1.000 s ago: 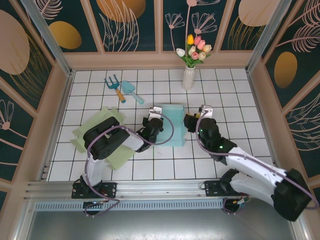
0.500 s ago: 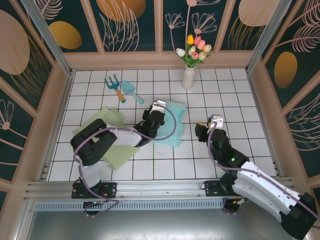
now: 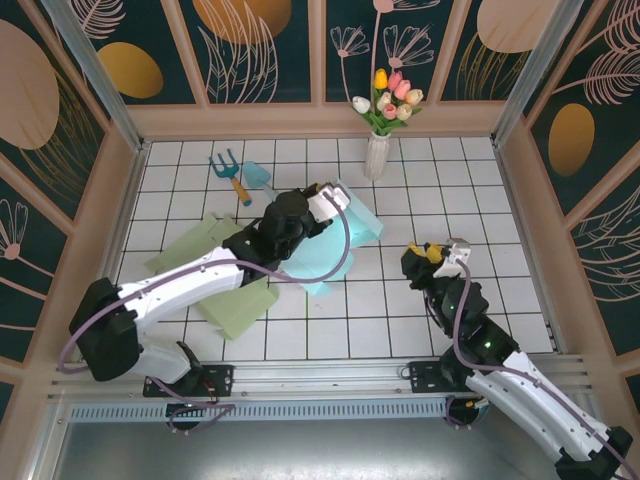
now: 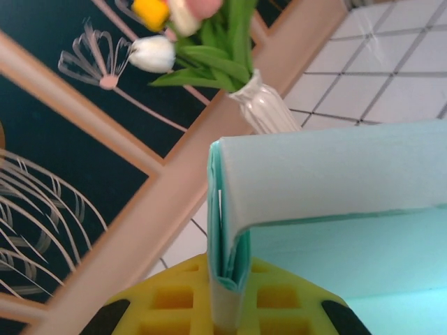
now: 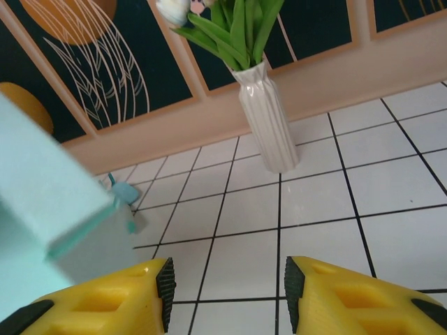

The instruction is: Fold the paper box

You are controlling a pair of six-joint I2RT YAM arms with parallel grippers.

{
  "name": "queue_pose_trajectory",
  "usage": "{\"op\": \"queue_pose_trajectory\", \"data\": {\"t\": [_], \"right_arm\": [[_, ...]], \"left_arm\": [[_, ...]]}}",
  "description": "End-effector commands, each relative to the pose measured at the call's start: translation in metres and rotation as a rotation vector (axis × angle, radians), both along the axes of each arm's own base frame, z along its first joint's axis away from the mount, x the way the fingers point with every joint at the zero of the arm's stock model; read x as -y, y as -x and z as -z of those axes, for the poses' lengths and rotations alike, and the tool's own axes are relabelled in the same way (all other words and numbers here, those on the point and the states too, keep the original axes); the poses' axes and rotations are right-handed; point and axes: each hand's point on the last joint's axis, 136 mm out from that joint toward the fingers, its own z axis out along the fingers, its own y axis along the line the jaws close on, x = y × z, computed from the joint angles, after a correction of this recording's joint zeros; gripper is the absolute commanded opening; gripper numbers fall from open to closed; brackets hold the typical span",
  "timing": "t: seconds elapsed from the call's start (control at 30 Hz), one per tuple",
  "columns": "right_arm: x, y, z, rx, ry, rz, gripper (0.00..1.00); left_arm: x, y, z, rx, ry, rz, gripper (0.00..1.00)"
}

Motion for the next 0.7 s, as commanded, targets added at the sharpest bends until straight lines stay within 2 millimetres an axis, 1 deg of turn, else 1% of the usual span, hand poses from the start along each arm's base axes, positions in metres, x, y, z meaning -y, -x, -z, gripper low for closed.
{"op": "queue_pose_trajectory", "data": {"t": [0.0,0.1,0.2,0.27,0.37,0.43,0.53,0.57,0.6,0.67], "right_arm": [[-0.001,0.003,0.002,0.008,-0.031,-0.017,0.49],[-0.001,0.003,0.002,0.011,-0.028,-0.018,0.49],[0.003,0.003,0.002,0.009,-0.023,0.002,0.49],[0.005,0.002,0.003,0.007,-0.018,0.016,0.49],[0.009,0.002,0.005,0.008,-0.017,0.035,0.49],[0.010,0.002,0.005,0.010,-0.019,0.042,0.49],[0.012,0.002,0.006,0.009,-0.020,0.049,0.49],[0.012,0.002,0.006,0.010,-0.020,0.052,0.49],[0.013,0.002,0.005,0.011,-0.023,0.054,0.49],[0.014,0.002,0.005,0.013,-0.026,0.058,0.49]], "left_arm": [[-0.003,0.021,0.014,0.072,-0.329,0.074,0.00],[-0.007,0.023,0.026,0.108,-0.513,0.042,0.00],[-0.003,0.026,0.039,0.129,-0.658,0.053,0.00],[0.000,0.029,0.049,0.149,-0.762,0.073,0.00],[0.006,0.033,0.073,0.147,-0.920,0.119,0.00],[0.014,0.036,0.089,0.112,-0.986,0.159,0.00],[0.030,0.043,0.108,0.076,-1.046,0.223,0.00],[0.034,0.044,0.112,0.060,-1.065,0.241,0.00],[0.039,0.046,0.123,0.035,-1.094,0.263,0.00],[0.045,0.049,0.133,-0.002,-1.117,0.297,0.00]]}}
